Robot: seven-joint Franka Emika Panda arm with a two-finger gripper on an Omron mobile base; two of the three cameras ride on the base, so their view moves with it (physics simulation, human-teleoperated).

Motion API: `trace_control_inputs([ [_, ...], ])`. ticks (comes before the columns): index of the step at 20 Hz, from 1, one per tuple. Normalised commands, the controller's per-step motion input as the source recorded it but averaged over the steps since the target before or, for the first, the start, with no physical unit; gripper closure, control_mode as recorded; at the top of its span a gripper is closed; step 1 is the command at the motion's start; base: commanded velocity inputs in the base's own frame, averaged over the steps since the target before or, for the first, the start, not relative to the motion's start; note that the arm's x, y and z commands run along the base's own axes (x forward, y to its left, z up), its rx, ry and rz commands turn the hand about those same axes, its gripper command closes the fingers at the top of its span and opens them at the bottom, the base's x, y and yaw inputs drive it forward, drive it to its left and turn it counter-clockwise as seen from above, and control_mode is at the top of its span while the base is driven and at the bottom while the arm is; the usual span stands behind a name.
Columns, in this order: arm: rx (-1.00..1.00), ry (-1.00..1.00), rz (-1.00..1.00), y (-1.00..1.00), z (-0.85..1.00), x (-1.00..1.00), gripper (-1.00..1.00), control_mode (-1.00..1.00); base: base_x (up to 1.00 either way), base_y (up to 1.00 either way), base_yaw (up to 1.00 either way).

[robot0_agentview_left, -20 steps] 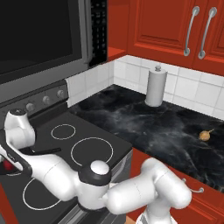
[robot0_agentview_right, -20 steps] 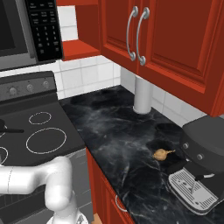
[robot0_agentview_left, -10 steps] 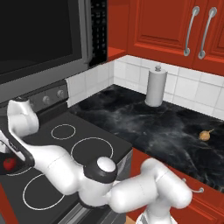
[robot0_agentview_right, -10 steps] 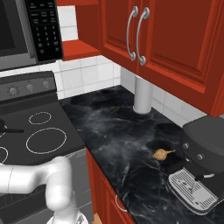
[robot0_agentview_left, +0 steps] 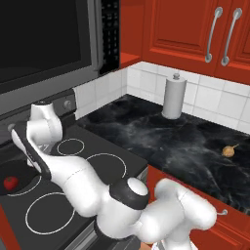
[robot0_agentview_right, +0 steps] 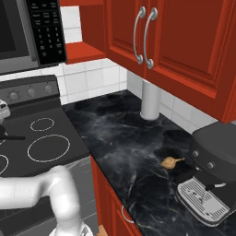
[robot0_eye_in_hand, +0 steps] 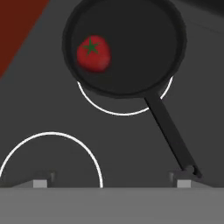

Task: Place the pan on the rear left burner on the stove. Then place the tomato and the onion in the pan and turn on the rear left burner.

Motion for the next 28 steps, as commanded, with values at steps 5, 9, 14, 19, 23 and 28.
trace_control_inputs([
  [5,-0.03,-0.03,0.00,-1.00,0.11,-0.10,-1.00,-1.00,0.00,0.00,0.00],
  [9,-0.04,0.00,-0.07,-1.00,0.04,-0.01,-1.00,-1.00,0.00,0.00,0.00],
  [14,-0.01,0.00,-0.15,-1.00,0.05,0.00,-1.00,-1.00,0.00,0.00,0.00],
  [19,0.00,0.00,-0.21,-1.00,0.17,-0.01,-1.00,-1.00,0.00,0.00,0.00],
  [23,0.00,0.00,-0.26,-0.93,0.09,0.00,-1.00,-1.00,0.00,0.00,0.00],
  [28,0.00,0.00,-0.33,-0.86,0.00,0.00,-1.00,-1.00,0.00,0.00,0.00],
])
